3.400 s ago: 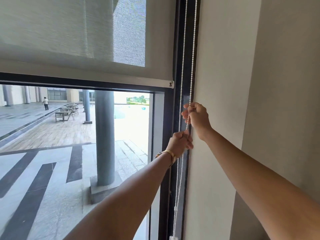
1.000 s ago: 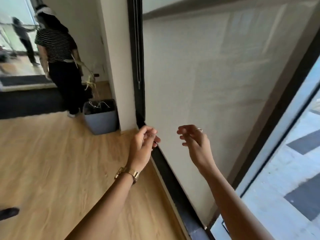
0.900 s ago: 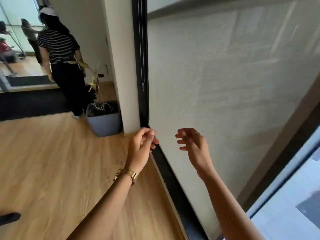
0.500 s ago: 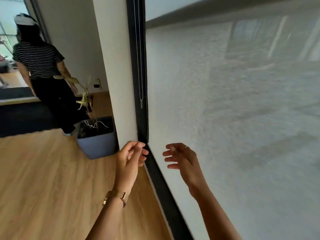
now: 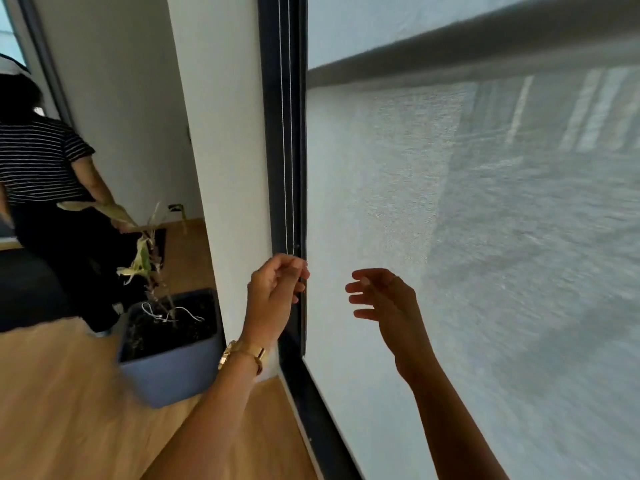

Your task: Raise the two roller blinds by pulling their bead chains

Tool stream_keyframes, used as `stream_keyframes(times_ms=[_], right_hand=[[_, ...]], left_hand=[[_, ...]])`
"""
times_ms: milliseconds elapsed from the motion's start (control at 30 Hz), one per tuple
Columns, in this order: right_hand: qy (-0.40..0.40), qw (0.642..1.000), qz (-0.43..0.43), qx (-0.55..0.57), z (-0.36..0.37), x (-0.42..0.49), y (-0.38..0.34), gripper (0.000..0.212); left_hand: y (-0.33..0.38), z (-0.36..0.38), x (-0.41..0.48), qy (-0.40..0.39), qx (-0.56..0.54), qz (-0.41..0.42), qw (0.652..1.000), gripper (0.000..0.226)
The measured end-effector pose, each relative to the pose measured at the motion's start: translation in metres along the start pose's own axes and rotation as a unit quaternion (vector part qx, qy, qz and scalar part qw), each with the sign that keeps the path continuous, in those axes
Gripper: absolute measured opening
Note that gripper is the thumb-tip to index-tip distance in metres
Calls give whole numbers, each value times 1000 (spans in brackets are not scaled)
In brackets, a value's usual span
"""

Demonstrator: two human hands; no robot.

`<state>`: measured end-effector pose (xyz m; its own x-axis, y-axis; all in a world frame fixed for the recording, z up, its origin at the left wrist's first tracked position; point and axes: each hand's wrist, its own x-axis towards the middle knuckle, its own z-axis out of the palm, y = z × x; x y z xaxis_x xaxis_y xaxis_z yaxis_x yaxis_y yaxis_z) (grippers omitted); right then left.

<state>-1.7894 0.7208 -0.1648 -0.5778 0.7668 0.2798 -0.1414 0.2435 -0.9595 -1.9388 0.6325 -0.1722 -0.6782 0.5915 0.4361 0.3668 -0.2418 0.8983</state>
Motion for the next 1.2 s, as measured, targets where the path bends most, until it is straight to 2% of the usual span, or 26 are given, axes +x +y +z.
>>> stream_keyframes(times_ms=[100, 233, 467, 700, 933, 1100, 1200], right_hand=[[-13, 1000, 16, 7, 24, 44, 22, 17], [9, 1000, 17, 15, 65, 120, 54, 17], [7, 1000, -12, 19, 138, 302, 87, 17], [39, 998, -56, 14, 186, 478, 86, 16], [94, 990, -78, -77, 223, 597, 85, 19], [167, 969, -125, -136, 252, 646, 76, 31], [214, 954, -157, -142, 263, 670, 52, 35]], left_hand=[[-27, -16, 52, 3, -19, -24, 1000, 19], [-76, -39, 130, -28, 16, -50, 998, 20], [-168, -60, 293, -34, 26, -94, 995, 20], [-210, -54, 453, -36, 14, -71, 997, 17], [-233, -54, 527, -77, -37, -74, 994, 17], [-246, -57, 555, -119, -18, -45, 992, 28], [-253, -60, 572, -117, -38, -32, 992, 26]])
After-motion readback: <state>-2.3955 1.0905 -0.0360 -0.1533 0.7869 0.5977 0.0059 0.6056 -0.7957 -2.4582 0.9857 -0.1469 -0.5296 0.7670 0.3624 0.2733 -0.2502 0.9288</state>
